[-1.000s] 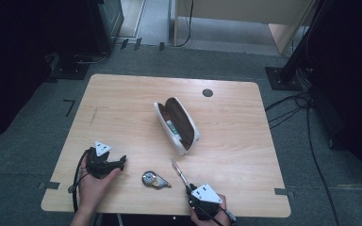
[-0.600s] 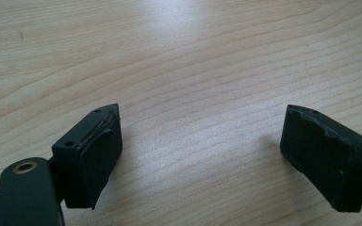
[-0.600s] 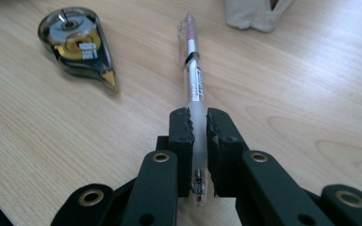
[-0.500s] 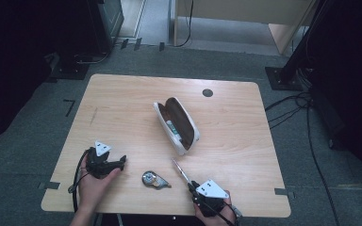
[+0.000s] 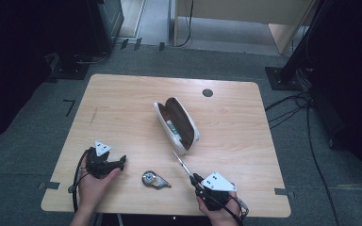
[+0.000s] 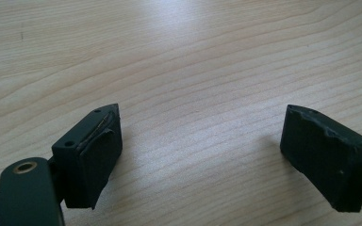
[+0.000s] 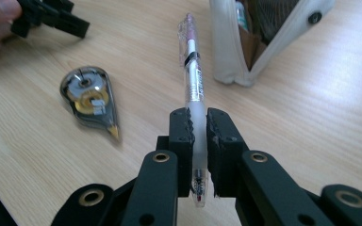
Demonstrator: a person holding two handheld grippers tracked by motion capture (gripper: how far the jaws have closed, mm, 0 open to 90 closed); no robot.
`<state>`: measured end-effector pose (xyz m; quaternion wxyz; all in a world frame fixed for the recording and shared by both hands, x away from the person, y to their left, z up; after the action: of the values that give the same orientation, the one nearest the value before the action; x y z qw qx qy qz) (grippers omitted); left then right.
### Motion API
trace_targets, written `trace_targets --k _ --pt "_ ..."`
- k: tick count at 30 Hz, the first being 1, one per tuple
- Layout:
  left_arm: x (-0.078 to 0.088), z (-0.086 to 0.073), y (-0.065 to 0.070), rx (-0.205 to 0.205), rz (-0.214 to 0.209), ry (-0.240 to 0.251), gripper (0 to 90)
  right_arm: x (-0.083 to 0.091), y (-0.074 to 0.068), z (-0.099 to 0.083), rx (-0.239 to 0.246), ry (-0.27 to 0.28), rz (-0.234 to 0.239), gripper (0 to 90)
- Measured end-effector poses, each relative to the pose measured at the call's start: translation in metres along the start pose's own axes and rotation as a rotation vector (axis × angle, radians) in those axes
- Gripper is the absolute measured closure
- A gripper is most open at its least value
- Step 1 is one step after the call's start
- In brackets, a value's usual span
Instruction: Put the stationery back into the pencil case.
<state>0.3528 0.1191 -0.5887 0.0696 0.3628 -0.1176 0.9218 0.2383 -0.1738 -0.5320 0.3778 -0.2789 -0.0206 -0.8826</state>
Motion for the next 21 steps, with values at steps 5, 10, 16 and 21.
trace_targets --k 5,10,16,21 --pt "0.0 0.0 0.0 0.0 0.0 0.0 13.7 0.002 -0.001 0.014 0.007 0.021 0.016 81.7" --pt "0.0 0.0 0.0 0.002 0.0 0.001 13.7 0.003 -0.003 0.027 0.021 0.036 0.024 81.7" --pt "0.0 0.0 0.0 -0.001 0.0 -0.001 13.7 0.005 -0.002 0.046 0.034 0.064 0.027 81.7" --pt "0.0 0.0 0.0 -0.002 -0.001 0.0 13.7 0.007 0.001 0.06 0.046 0.082 0.022 81.6"
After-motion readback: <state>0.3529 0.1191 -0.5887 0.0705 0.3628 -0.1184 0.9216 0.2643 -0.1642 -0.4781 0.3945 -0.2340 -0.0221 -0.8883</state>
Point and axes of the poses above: each handheld gripper's, and its own axes: x roughly backward along the jaws, z roughly out of its top, y roughly to its right, the point moved 10 cm from there along -x, roughly forward along the jaws, and after that the axes turned 13 degrees about z, right-handed, at the moved point
